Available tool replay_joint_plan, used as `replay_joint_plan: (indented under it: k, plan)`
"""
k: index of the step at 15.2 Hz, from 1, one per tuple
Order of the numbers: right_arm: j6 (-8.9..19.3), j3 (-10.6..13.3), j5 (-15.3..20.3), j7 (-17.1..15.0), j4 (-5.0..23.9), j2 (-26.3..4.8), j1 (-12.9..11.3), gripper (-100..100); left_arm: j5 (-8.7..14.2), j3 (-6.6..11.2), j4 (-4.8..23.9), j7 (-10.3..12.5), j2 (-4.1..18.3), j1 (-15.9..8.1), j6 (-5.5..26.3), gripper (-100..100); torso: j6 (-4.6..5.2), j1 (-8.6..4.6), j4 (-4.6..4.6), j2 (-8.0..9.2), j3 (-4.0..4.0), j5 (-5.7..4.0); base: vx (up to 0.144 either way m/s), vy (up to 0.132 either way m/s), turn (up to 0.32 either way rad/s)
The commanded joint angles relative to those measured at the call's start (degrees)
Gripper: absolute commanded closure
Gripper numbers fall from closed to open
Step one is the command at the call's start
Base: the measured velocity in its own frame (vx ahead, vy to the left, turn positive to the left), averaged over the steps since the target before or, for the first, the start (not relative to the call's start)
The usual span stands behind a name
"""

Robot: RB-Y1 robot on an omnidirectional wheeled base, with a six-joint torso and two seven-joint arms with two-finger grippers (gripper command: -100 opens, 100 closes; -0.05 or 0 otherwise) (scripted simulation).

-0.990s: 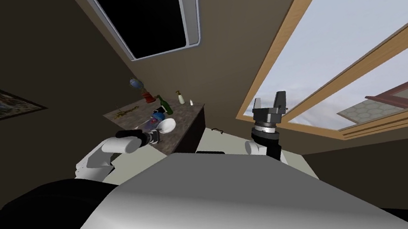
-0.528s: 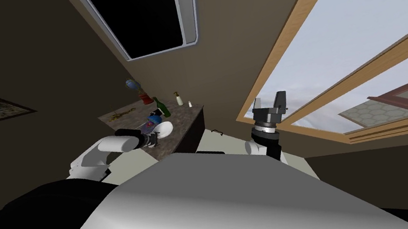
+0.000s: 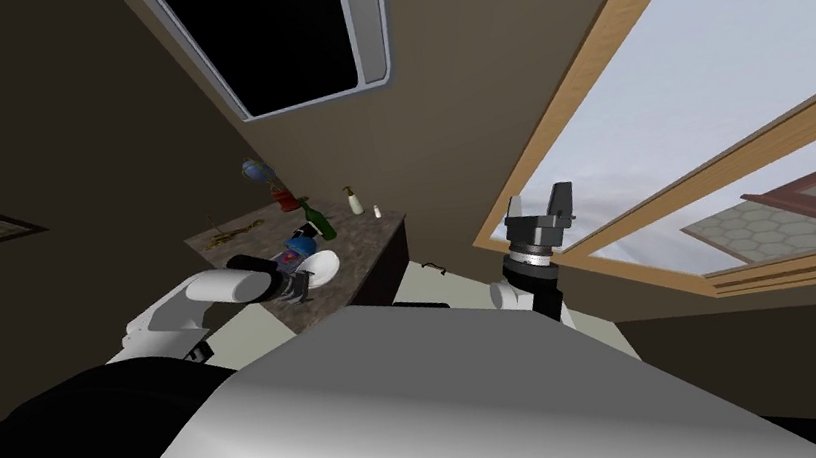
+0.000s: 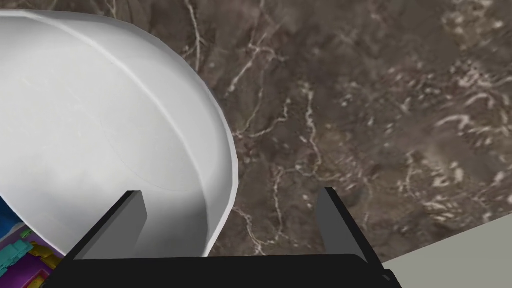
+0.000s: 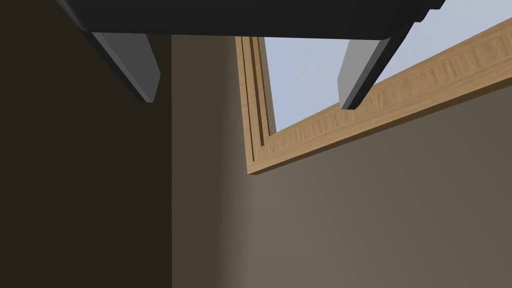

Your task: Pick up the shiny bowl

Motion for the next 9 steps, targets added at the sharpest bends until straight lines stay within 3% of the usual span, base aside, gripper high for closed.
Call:
replay_joint_plan:
  k: [1, 3, 4, 8, 9]
  plan:
    - [0.0, 0.0, 0.0, 0.0, 0.0, 0.0, 0.0, 0, 0.8, -0.05, 0.3, 0.8, 0.7, 0.3, 2.3, -100, 0.0, 0.0, 0.0, 0.0, 0.0, 0.0, 0.112, -0.01, -0.003]
    - [0.0, 0.0, 0.0, 0.0, 0.0, 0.0, 0.0, 0, 0.8, 0.01, 0.2, 0.7, 0.6, 0.2, 2.0, -100, 0.0, 0.02, -0.01, -0.01, -0.01, 0.01, 0.079, -0.004, -0.001]
    - [0.0, 0.0, 0.0, 0.0, 0.0, 0.0, 0.0, 0, -0.1, -0.92, 1.8, 0.0, -0.1, -0.3, 1.0, -100, 0.0, 0.03, 0.01, 0.09, 0.04, 0.01, 0.013, -0.004, -0.036]
    - [0.0, 0.0, 0.0, 0.0, 0.0, 0.0, 0.0, 0, -1.6, -2.25, 4.3, -1.2, -1.4, -1.0, -1.0, -100, 0.0, 0.04, 0.1, 0.49, 0.28, 0.02, -0.021, -0.004, -0.047]
    - [0.0, 0.0, 0.0, 0.0, 0.0, 0.0, 0.0, 0, -1.0, -1.75, 3.3, -0.5, -0.9, -0.8, -0.1, -100, -0.01, 0.05, 0.11, 0.53, 0.3, 0.02, -0.016, 0.0, -0.015]
